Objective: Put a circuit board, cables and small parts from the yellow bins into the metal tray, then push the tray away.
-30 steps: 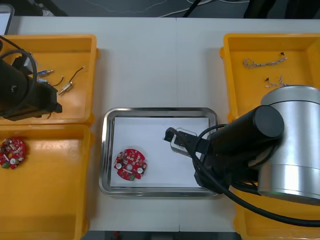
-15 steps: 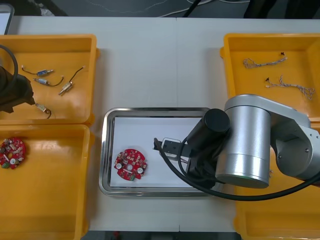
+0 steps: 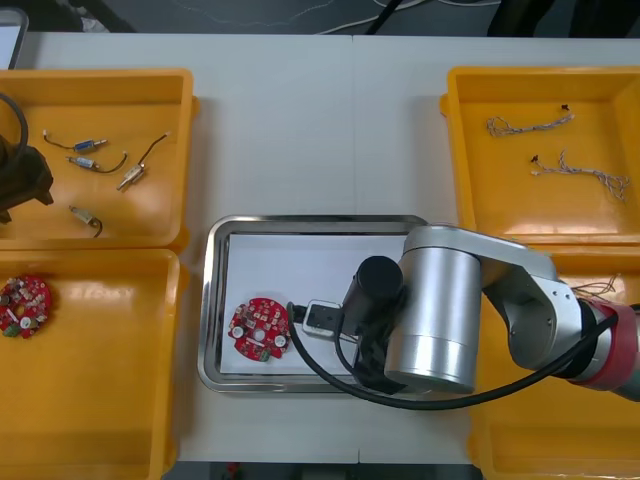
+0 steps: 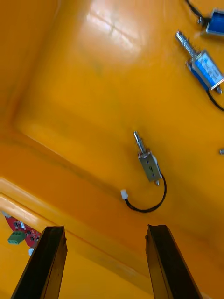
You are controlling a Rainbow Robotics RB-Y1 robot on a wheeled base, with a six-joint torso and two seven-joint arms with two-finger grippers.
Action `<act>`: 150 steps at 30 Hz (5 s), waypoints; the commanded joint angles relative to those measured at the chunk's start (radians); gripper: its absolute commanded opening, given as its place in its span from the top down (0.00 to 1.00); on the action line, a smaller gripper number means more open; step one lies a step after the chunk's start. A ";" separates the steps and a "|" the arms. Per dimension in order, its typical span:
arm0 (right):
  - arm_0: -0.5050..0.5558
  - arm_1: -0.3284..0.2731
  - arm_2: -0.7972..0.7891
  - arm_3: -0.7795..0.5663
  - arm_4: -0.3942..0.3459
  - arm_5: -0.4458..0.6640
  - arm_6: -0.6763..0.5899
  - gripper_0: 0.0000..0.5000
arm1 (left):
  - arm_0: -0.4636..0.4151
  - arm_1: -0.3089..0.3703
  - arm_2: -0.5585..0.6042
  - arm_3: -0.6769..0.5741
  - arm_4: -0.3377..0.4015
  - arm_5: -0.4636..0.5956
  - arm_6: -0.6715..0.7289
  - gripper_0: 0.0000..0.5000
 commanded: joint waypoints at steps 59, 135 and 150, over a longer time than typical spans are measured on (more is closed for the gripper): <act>0.163 -0.106 -0.840 -0.259 -0.238 0.293 -0.652 0.00 | -0.024 -0.273 0.148 0.210 -0.288 -0.325 -0.168 0.00; -0.173 -0.178 -1.017 0.890 -0.017 -0.159 0.101 0.00 | -0.047 -0.264 0.150 -0.037 -0.194 0.017 -0.164 1.00; -0.265 -0.111 -0.991 1.167 -0.028 -0.332 0.385 0.00 | -0.043 -0.246 0.122 -0.305 -0.021 0.050 -0.139 1.00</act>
